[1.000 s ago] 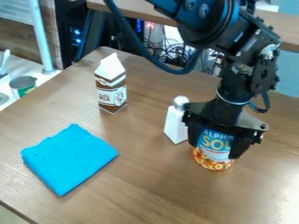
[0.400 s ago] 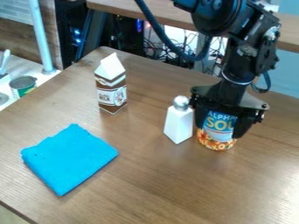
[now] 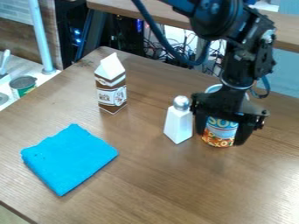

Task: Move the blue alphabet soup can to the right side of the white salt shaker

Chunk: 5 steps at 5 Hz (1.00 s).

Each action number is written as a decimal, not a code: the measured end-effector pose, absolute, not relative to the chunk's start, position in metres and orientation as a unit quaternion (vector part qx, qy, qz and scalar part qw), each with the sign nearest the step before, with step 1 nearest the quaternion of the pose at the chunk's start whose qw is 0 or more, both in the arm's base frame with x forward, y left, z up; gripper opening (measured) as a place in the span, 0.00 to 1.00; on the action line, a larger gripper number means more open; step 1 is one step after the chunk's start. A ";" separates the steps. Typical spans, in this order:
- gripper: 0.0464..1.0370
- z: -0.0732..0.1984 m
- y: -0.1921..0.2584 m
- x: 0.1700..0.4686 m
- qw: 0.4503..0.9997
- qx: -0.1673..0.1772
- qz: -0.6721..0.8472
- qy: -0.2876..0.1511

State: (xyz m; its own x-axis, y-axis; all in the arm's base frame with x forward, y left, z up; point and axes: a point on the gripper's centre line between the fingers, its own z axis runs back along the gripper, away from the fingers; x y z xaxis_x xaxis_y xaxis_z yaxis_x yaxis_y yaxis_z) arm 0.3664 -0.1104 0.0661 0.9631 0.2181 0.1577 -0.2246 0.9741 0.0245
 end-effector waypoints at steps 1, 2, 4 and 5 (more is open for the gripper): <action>0.96 0.088 -0.107 0.345 0.993 -0.058 0.089 -0.058; 0.96 0.111 -0.106 0.318 0.989 -0.126 0.055 -0.054; 0.96 0.148 -0.075 0.258 0.993 -0.112 0.025 -0.041; 0.96 0.179 -0.046 0.232 0.997 -0.053 0.042 -0.034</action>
